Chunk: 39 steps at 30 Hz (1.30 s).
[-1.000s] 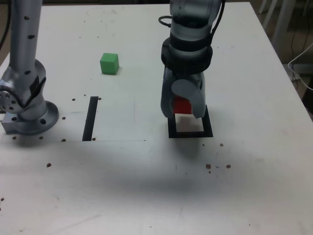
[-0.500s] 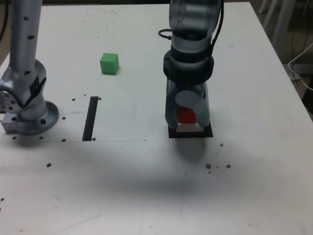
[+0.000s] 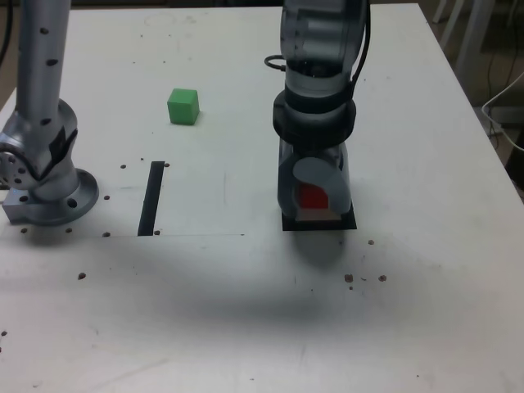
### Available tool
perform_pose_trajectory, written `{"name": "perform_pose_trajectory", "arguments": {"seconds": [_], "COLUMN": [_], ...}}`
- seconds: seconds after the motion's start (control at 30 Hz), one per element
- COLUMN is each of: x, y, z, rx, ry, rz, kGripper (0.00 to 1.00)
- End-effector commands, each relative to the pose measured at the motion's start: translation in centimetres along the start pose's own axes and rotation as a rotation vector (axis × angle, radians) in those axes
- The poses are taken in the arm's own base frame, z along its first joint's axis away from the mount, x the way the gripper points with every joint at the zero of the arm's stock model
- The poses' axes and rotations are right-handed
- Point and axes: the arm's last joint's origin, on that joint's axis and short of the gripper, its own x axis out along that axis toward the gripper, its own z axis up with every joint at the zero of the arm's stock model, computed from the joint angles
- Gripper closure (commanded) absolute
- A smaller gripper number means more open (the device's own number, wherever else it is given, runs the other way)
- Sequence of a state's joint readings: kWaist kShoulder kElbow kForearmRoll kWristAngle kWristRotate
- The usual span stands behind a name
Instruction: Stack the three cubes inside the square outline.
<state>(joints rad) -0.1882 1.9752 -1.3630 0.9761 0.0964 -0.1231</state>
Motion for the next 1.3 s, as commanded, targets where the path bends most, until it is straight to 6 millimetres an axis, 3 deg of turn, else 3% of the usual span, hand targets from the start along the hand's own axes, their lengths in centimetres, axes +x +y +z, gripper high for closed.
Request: {"name": "perform_pose_trajectory", "arguments": {"seconds": [0.0, 0.23, 0.57, 0.97, 1.27], "x": [0.3, 0.5, 0.2, -1.3, -2.6], "y": [-0.1, 0.0, 0.0, 0.3, 0.8], "z": [0.1, 0.0, 0.0, -0.7, -2.1], "rx": [0.001, 0.010, 0.085, 0.103, 0.118], "ry": [0.005, 0.014, 0.017, 0.089, 0.105], "rz": [0.004, 0.012, 0.013, 0.020, 0.038], "kGripper": [0.69, 0.61, 0.18, 0.02, 0.01]}}
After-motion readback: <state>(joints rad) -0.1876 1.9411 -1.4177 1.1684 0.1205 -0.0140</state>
